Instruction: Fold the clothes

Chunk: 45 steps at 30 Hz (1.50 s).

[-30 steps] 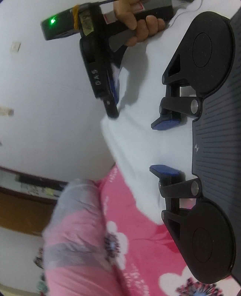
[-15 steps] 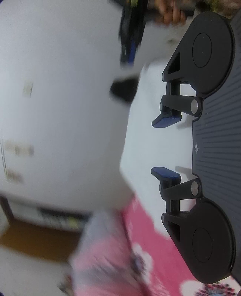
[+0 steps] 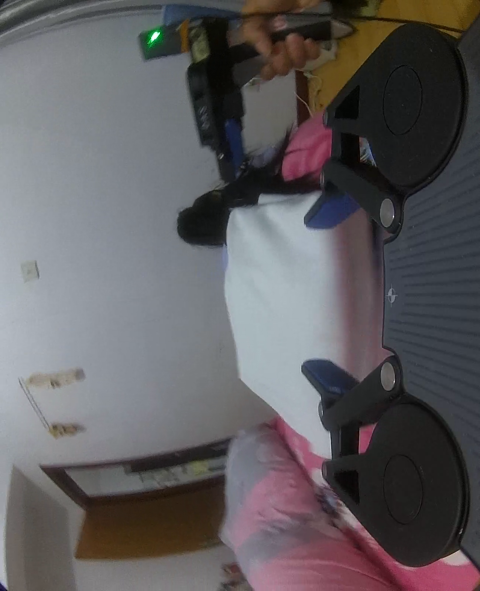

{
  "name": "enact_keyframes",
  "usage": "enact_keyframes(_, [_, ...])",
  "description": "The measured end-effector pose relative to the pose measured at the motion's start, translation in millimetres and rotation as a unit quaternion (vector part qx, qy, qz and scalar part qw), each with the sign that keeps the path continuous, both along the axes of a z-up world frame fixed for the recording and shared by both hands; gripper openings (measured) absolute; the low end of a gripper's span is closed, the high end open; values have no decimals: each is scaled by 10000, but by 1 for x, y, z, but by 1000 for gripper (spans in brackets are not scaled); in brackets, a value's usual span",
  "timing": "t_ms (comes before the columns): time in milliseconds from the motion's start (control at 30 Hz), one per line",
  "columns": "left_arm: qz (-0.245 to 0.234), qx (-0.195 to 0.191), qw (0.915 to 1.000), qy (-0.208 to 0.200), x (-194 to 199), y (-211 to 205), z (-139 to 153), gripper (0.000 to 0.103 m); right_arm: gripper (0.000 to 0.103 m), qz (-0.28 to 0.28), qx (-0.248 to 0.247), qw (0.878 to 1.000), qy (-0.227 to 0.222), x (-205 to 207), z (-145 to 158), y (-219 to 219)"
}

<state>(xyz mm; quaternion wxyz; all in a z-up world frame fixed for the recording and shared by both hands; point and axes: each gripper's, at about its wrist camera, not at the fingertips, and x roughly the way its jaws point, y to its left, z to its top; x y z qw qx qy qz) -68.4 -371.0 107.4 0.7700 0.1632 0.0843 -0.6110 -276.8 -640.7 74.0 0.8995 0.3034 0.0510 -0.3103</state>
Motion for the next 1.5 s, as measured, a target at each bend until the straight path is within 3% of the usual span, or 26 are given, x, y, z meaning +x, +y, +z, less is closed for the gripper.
enact_keyframes(133, [500, -105, 9962, 700, -10, 50, -3, 99, 74, 327, -267, 9990, 142, -23, 5, 71])
enact_keyframes(233, [880, -115, 9908, 1022, -20, 79, -7, 102, 82, 479, -425, 9976, 269, -33, 10, 120])
enact_keyframes(300, [1131, -120, 9858, 1231, -26, 98, -9, 103, 97, 505, -631, 9957, 448, -33, 14, 154])
enact_keyframes(367, [1381, -124, 9798, 1439, -33, 117, -11, 103, 102, 467, -947, 9922, 668, -36, 19, 190])
enact_keyframes(533, [2000, -135, 9601, 1950, -50, 165, -16, 103, 103, 90, -1380, 9849, 1042, -48, 28, 257])
enact_keyframes(767, [2474, 46, 9466, 2066, -74, 203, -22, 103, 103, -550, -1104, 9790, 1621, -62, 21, 305])
enact_keyframes(867, [2729, 37, 9445, 1826, -88, 208, -20, 103, 103, -672, -985, 9774, 1745, -64, 17, 314])
enact_keyframes(1100, [2818, -40, 9445, 1688, -98, 208, -20, 103, 103, -1065, -916, 9682, 2072, -67, 13, 323])
enact_keyframes(1333, [2906, -102, 9436, 1584, -107, 207, -19, 103, 103, -1056, -1229, 9663, 1999, -76, 19, 334])
enact_keyframes(1500, [2935, -45, 9435, 1538, -107, 205, -20, 103, 103, -1087, -1464, 9570, 2258, -71, 24, 338])
